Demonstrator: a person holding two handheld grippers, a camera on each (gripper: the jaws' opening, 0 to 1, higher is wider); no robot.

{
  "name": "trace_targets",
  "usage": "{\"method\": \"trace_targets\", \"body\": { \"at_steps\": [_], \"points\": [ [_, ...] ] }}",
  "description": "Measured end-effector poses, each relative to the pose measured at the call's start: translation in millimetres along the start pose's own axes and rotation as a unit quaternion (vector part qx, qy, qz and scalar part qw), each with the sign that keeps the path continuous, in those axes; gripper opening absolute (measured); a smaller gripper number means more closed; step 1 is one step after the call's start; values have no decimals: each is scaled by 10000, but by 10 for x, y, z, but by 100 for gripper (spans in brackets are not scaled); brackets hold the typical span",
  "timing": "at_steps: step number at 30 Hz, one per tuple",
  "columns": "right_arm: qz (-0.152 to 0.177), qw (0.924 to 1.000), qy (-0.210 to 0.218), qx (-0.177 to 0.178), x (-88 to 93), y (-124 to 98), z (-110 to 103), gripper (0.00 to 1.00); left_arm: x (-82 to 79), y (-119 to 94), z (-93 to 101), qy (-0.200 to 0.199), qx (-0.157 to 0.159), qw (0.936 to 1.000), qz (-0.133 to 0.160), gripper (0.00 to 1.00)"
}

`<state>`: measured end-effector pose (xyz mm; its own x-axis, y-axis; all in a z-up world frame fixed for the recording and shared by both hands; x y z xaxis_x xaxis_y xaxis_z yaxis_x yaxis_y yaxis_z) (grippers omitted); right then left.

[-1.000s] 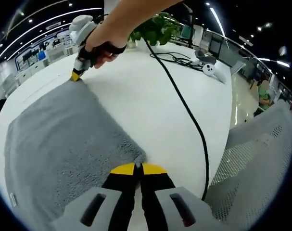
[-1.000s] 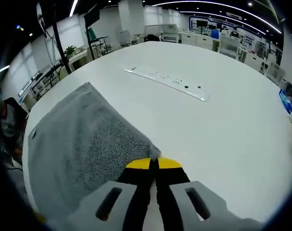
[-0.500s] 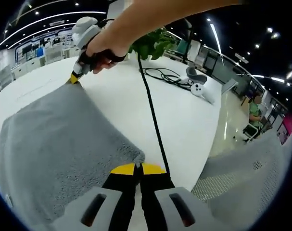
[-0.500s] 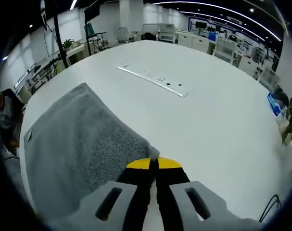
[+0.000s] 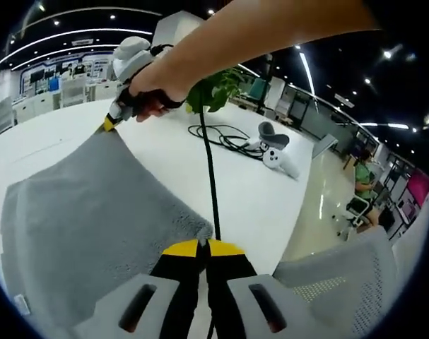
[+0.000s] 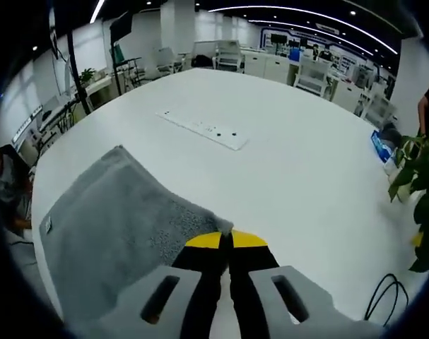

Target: Fold the towel on the table until its edges align and the towel forms a compact rectangular stack.

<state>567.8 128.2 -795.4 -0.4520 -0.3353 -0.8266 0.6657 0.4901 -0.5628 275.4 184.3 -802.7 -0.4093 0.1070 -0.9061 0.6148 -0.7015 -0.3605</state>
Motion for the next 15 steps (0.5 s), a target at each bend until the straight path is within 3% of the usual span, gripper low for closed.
{"method": "trace_targets", "body": {
  "at_steps": [4,15],
  "points": [
    [113,9997,213,81,-84,-86,-45,0,-116,-62,-25,-111,16,9998,191,2],
    [317,9991,206,170,-412,-192,-276,0,-302,-358,-117,-86,-35,9986,512,2]
  ]
}}
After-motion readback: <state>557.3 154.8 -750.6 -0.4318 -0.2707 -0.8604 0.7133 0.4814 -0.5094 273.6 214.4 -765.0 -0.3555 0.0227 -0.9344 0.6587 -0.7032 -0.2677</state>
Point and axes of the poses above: the point that each gripper's makers call its tool centre point, and the gripper's own axes: y roughly forward along the fingers, z roughly to its right, x roughly out of its underside, the point moved 6 cm from there along -y, roughly backward along the fingers, and after that the axes turned 12 degrees about z, right-handed, at the moved point
